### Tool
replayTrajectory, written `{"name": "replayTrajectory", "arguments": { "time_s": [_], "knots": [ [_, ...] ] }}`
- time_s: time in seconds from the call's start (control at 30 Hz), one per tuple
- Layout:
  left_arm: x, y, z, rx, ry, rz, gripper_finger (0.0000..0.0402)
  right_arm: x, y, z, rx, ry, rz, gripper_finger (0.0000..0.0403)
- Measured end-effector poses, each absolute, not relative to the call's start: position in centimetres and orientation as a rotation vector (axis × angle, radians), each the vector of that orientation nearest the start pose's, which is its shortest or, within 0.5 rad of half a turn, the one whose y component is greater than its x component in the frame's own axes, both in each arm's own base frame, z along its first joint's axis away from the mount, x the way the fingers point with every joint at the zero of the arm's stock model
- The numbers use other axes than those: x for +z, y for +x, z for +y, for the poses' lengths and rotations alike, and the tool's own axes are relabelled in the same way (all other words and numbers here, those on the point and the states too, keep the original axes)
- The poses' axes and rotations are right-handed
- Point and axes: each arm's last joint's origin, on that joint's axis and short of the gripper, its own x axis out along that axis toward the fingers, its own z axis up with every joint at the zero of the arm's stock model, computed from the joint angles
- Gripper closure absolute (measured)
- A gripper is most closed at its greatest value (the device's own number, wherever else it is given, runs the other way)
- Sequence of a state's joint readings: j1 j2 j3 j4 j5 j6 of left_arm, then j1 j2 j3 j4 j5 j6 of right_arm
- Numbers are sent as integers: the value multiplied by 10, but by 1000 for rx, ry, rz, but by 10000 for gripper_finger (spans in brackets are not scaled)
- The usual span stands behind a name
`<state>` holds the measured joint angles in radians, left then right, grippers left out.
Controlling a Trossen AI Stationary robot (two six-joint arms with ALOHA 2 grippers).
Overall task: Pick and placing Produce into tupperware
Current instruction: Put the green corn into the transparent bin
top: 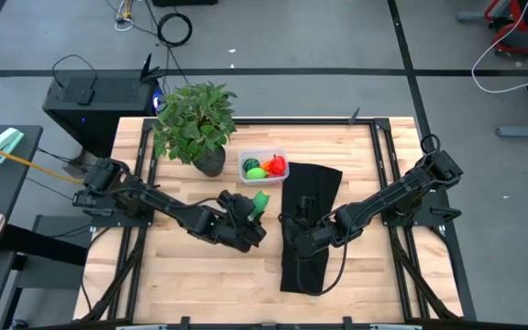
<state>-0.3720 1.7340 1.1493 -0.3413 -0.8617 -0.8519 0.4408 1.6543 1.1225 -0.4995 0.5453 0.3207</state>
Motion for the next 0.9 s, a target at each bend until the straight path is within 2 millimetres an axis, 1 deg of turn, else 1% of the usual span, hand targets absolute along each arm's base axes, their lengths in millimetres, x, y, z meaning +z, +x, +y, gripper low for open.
{"name": "replayTrajectory", "arguments": {
  "time_s": [0.17,0.43,0.6,0.77,0.9],
  "knots": [
    [220,345,-103,708,-202,467,164,215,306,128,-237,-190,874,108],
    [221,352,-76,777,-145,478,158,215,306,128,-237,-190,874,108],
    [223,357,-59,809,-120,479,164,215,306,128,-237,-190,874,108],
    [227,363,-47,810,-92,452,164,215,306,128,-237,-190,874,108],
    [229,366,-44,794,-25,462,159,215,306,128,-237,-191,874,108]
  ]
}}
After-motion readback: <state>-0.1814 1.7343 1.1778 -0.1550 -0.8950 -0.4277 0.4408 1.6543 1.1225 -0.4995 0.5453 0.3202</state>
